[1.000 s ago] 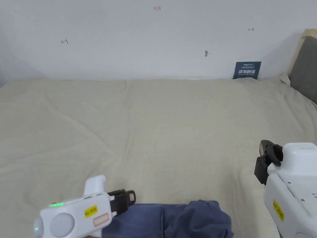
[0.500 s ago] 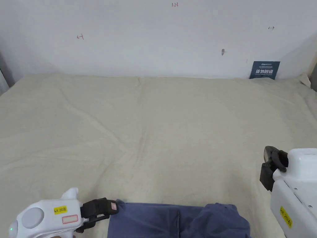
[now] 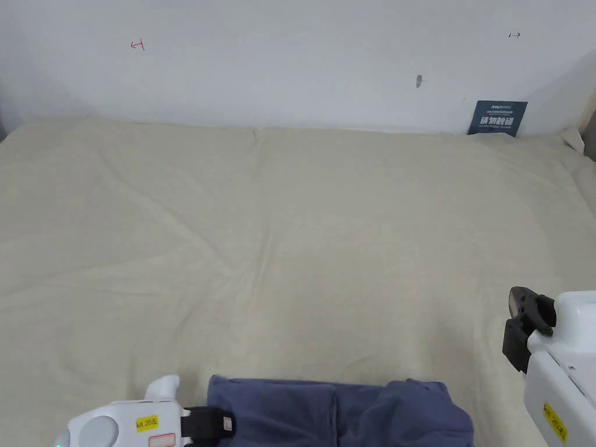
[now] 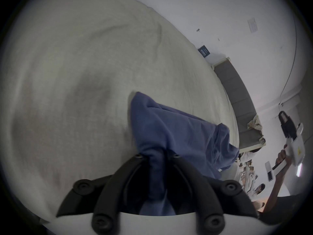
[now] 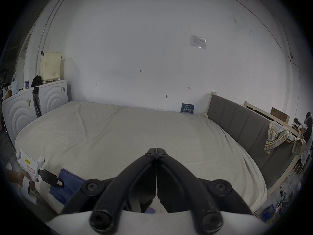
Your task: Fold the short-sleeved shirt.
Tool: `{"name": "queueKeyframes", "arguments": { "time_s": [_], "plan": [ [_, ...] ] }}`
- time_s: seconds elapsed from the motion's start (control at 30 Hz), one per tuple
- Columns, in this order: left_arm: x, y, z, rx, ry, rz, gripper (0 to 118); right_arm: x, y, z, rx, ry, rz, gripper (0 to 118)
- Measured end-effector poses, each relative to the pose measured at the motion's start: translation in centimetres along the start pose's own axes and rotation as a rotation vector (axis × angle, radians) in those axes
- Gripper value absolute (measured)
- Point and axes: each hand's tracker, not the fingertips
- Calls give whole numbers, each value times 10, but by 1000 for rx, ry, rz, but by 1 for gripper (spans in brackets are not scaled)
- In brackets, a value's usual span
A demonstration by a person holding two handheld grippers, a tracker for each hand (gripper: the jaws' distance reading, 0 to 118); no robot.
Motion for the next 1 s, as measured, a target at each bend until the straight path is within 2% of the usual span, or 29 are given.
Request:
{"name": "queueKeyframes", "arguments": {
  "time_s": [0.07,0.2,0.3,0.7,0.83,1.0],
  "plan": [
    [6,-2,-1,24,22,-13,15,1,-1,0,-7,-3,1,0],
    [24,-4,17,61,89,-100,12,2,0,1,-8,0,-1,0],
    [32,1,35,66,116,-105,9,1,4,3,9,5,-4,0],
    [65,18,115,142,279,-159,8,7,10,21,66,41,-37,0],
    [116,19,111,151,236,-201,8,13,9,25,75,41,-45,0],
    [190,22,74,96,157,-301,8,22,7,31,84,33,-63,0]
  ]
}}
